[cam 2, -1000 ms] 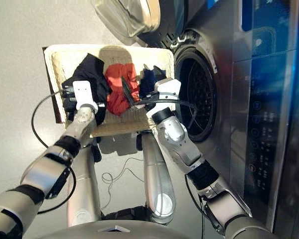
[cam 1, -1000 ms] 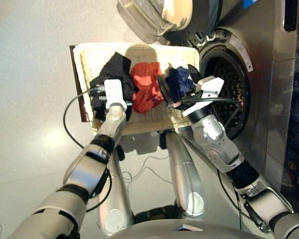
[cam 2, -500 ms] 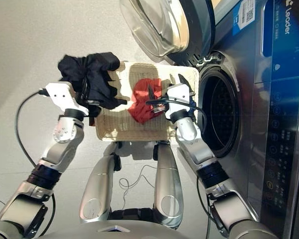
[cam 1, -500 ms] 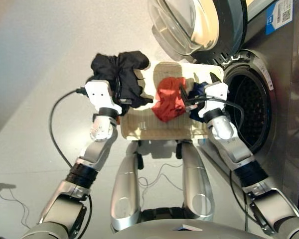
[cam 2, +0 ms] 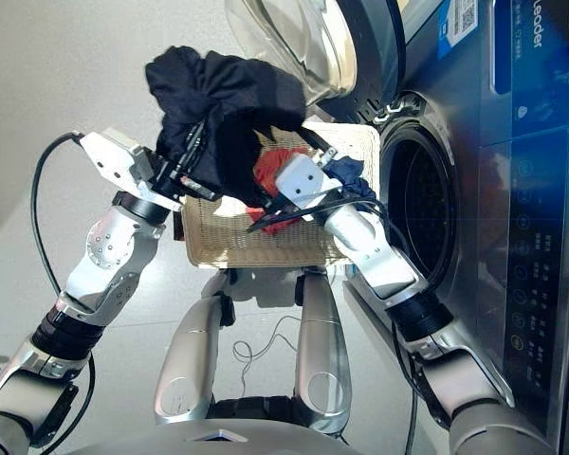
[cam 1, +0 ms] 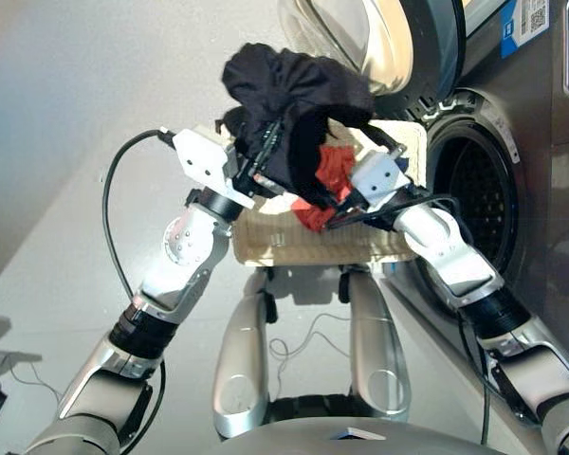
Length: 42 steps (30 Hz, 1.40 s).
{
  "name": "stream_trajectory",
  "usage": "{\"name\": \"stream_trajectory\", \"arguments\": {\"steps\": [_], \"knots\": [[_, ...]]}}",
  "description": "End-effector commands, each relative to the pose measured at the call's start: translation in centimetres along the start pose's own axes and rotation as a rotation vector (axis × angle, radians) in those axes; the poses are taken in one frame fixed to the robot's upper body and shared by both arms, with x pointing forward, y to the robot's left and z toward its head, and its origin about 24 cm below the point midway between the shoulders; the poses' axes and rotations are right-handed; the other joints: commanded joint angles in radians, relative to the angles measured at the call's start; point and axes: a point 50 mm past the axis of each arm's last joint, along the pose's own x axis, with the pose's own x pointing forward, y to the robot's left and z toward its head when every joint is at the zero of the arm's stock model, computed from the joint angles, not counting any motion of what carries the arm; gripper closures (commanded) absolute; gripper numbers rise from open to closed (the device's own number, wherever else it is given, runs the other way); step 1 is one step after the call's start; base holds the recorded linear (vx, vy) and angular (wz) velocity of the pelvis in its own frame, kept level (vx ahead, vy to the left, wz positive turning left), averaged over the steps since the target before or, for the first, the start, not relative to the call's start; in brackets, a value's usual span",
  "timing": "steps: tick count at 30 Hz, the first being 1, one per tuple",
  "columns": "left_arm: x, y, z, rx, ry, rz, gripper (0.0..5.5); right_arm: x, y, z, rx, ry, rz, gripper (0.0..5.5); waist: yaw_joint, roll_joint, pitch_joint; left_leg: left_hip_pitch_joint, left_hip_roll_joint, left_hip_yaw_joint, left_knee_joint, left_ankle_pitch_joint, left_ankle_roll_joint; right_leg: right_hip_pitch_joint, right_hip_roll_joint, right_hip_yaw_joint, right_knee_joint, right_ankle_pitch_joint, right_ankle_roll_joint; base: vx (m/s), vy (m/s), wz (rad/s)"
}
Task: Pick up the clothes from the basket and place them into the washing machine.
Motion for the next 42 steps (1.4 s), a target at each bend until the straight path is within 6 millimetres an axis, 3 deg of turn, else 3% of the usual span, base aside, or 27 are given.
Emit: {"name": "stream_trajectory", "arguments": {"steps": [1, 9, 20, 21, 22, 31, 32, 34, 35, 39, 42], "knots": [[0.7, -2.2, 3.8, -0.035, -0.173, -0.161, 5.5, 2.2, -0.8, 4.5, -0.069, -0.205, -0.005, 0.0, -0.006, -0.002, -0.014, 0.001, 0.008, -0.039, 0.089, -0.066, -0.032, 0.126, -0.061, 0.048, -0.205, 0.124, 0.115, 0.0, 0.0, 0.0], [0.8, -2.4, 2.1, -0.07, -0.059, -0.217, 5.5, 3.1, -1.3, 7.0, -0.087, -0.317, -0.041, 0.0, -0.01, 0.003, -0.014, -0.011, 0.009, -0.038, 0.098, -0.066, -0.03, 0.113, -0.059, 0.055, -0.201, 0.122, 0.115, 0.0, 0.0, 0.0], [0.3, -1.9, 0.5, -0.025, 0.082, -0.272, 5.5, 2.4, -1.9, 9.3, -0.101, -0.437, -0.112, 0.0, -0.018, 0.008, -0.014, -0.024, 0.013, -0.034, 0.114, -0.07, -0.029, 0.097, -0.055, 0.065, -0.189, 0.121, 0.116, 0.0, 0.0, 0.0], [0.3, -1.9, 0.4, -0.021, 0.088, -0.273, 5.5, 2.4, -1.9, 9.5, -0.098, -0.446, -0.115, 0.28, -0.019, 0.008, -0.014, -0.024, 0.014, -0.034, 0.113, -0.07, -0.029, 0.096, -0.054, 0.065, -0.189, 0.121, 0.117, 0.0, 0.0, 0.0], [0.3, -1.8, 0.5, -0.01, 0.089, -0.273, 5.5, 2.3, -1.9, 9.5, -0.098, -0.45, -0.118, 5.37, -0.018, 0.008, -0.014, -0.024, 0.015, -0.032, 0.114, -0.07, -0.029, 0.094, -0.053, 0.066, -0.188, 0.12, 0.117, 0.0, 0.0, 0.0], [0.2, -1.6, 0.5, -0.001, 0.089, -0.266, 5.5, 1.9, -2.5, 9.7, -0.127, -0.476, -0.155, 5.5, -0.017, 0.017, -0.014, -0.027, 0.02, -0.037, 0.109, -0.063, -0.036, 0.09, -0.049, 0.061, -0.184, 0.115, 0.115, 0.0, 0.0, 0.0], [0.2, -1.6, 0.6, 0.0, 0.086, -0.266, 4.59, 1.9, -2.5, 9.7, -0.124, -0.477, -0.159, 5.5, -0.017, 0.018, -0.014, -0.026, 0.02, -0.038, 0.106, -0.062, -0.037, 0.09, -0.047, 0.06, -0.185, 0.115, 0.115, 0.0, 0.0, 0.0], [0.2, -1.6, 0.7, 0.002, 0.076, -0.264, 0.99, 1.8, -2.4, 9.5, -0.121, -0.475, -0.164, 5.5, -0.015, 0.019, -0.014, -0.026, 0.021, -0.039, 0.103, -0.06, -0.038, 0.092, -0.048, 0.056, -0.187, 0.114, 0.115, 0.0, 0.0, 0.0], [0.2, -1.6, 0.7, 0.005, 0.072, -0.261, 0.0, 1.7, -2.4, 9.4, -0.121, -0.472, -0.169, 5.5, -0.014, 0.02, -0.014, -0.028, 0.022, -0.041, 0.105, -0.06, -0.038, 0.092, -0.047, 0.055, -0.184, 0.113, 0.114, 0.0, 0.0, 0.0], [0.2, -1.4, 0.9, 0.005, 0.056, -0.242, 0.0, 1.6, -2.4, 8.6, -0.109, -0.447, -0.182, 5.5, -0.012, 0.023, -0.014, -0.03, 0.022, -0.044, 0.108, -0.06, -0.039, 0.09, -0.045, 0.053, -0.178, 0.11, 0.113, 0.0, 0.0, 0.0], [0.2, -1.3, 1.0, -0.004, 0.026, -0.208, 0.0, 1.3, -2.2, 6.9, -0.076, -0.39, -0.215, 5.5, -0.009, 0.026, -0.014, -0.032, 0.023, -0.048, 0.109, -0.061, -0.04, 0.091, -0.046, 0.049, -0.178, 0.107, 0.112, 0.0, 0.0, 0.0]]}}
